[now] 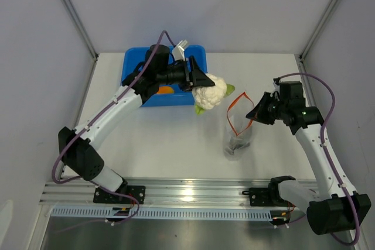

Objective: Place the food in the zip-top bag and seal the zipper
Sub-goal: Place the fake vegetable in the zipper food storage bag.

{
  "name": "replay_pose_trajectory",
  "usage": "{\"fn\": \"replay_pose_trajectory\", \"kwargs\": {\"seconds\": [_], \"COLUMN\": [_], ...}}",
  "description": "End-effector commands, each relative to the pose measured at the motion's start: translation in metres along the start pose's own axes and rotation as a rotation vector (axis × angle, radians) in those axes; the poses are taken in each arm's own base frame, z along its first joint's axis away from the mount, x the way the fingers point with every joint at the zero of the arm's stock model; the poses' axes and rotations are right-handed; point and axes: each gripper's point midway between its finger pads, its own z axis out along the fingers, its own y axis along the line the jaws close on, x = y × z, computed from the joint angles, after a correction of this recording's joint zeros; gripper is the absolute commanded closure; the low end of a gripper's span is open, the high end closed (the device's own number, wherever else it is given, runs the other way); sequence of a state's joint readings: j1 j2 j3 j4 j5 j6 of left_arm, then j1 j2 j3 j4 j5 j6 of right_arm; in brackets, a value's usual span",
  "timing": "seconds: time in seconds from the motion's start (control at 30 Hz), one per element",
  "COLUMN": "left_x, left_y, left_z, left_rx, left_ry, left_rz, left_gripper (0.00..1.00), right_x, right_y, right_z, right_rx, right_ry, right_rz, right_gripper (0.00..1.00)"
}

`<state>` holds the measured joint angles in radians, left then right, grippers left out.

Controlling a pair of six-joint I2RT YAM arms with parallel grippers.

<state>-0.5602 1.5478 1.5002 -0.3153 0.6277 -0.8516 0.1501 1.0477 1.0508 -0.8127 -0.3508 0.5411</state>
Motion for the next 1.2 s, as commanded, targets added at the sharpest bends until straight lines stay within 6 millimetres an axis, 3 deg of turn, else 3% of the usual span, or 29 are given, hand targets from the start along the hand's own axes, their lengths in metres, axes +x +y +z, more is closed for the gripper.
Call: {"fn": "replay_pose_trajectory", "kwargs": {"seconds": [0.0, 0.17, 0.23, 0.3, 0.4, 0.73, 1.0, 1.17], "left_x": [0.020, 0.047, 0.055, 0.069, 0.076, 0.106, 0.119, 0.118], "left_y": [-0.028, -0.029, -0.040, -0.033, -0.037, 0.001, 0.034, 0.041], "left_z": [-0.016, -0.004, 0.002, 0.013, 0.025, 0.043, 0.053, 0.057], "left_rx": [0.055, 0.033, 0.026, -0.023, -0.048, -0.248, -0.388, -0.415], "left_ry": [0.022, 0.088, 0.118, 0.185, 0.228, 0.395, 0.457, 0.446], "left_rz": [0.091, 0.081, 0.082, 0.050, 0.049, -0.095, -0.195, -0.210], "left_gripper": [0.99, 1.00, 1.00, 0.99, 0.99, 0.99, 0.99, 1.00], "right_x": [-0.012, -0.009, -0.006, -0.005, -0.003, 0.002, 0.012, 0.020], "right_y": [0.020, 0.025, 0.026, 0.029, 0.035, 0.047, 0.059, 0.059], "right_z": [-0.013, -0.016, -0.017, -0.019, -0.021, -0.027, -0.034, -0.030], "right_rx": [-0.067, -0.092, -0.096, -0.104, -0.115, -0.151, -0.196, -0.194], "right_ry": [-0.021, -0.004, 0.000, 0.000, -0.002, -0.018, -0.014, 0.009], "right_rz": [-0.051, -0.061, -0.068, -0.075, -0.090, -0.127, -0.166, -0.174], "right_gripper": [1.00, 1.00, 1.00, 1.00, 1.00, 1.00, 1.00, 1.00]}}
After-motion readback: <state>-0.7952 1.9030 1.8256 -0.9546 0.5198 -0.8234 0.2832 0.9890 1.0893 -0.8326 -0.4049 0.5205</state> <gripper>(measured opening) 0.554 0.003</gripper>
